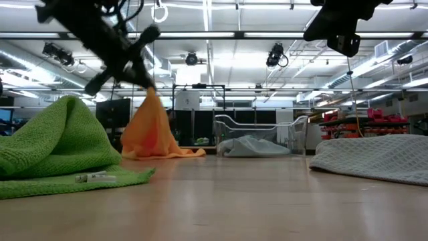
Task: Fold microfiber towels
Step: Fold the orange microfiber cloth
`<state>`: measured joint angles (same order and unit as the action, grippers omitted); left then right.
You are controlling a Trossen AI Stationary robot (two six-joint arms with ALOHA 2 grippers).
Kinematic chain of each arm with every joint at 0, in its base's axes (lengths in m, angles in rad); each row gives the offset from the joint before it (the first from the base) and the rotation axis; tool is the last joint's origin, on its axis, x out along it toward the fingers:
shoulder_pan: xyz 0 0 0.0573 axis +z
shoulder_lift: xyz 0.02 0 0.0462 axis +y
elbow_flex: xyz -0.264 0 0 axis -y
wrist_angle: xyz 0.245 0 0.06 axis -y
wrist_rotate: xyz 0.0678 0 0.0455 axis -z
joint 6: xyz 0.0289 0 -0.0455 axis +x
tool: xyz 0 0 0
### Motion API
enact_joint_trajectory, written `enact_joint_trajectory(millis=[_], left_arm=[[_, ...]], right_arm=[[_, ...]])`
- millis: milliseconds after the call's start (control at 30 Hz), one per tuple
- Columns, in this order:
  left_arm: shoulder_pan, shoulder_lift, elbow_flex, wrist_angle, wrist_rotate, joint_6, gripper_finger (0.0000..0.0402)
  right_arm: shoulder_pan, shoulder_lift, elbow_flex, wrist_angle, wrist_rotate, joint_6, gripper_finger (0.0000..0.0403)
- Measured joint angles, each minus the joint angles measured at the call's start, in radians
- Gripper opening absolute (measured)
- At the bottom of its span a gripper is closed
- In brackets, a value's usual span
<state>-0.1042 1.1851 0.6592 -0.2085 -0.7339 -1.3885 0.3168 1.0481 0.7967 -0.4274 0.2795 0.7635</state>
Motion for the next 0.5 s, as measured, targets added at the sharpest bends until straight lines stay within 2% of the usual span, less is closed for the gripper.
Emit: enact_joint_trajectory(millis=[300,500], left_arm=[[-0.031,0.0,0.246,0.004,-0.056,0.286,0.0008],[-0.03,0.0,0.329,0.003,-0.057,0.371,0.0008]], right_arm=[[-0.02,0.004,0.0,0.001,0.063,0.012,0.0011],[-0.044,0.025,0.0,0.034,0.063,-0.082,0.0012]])
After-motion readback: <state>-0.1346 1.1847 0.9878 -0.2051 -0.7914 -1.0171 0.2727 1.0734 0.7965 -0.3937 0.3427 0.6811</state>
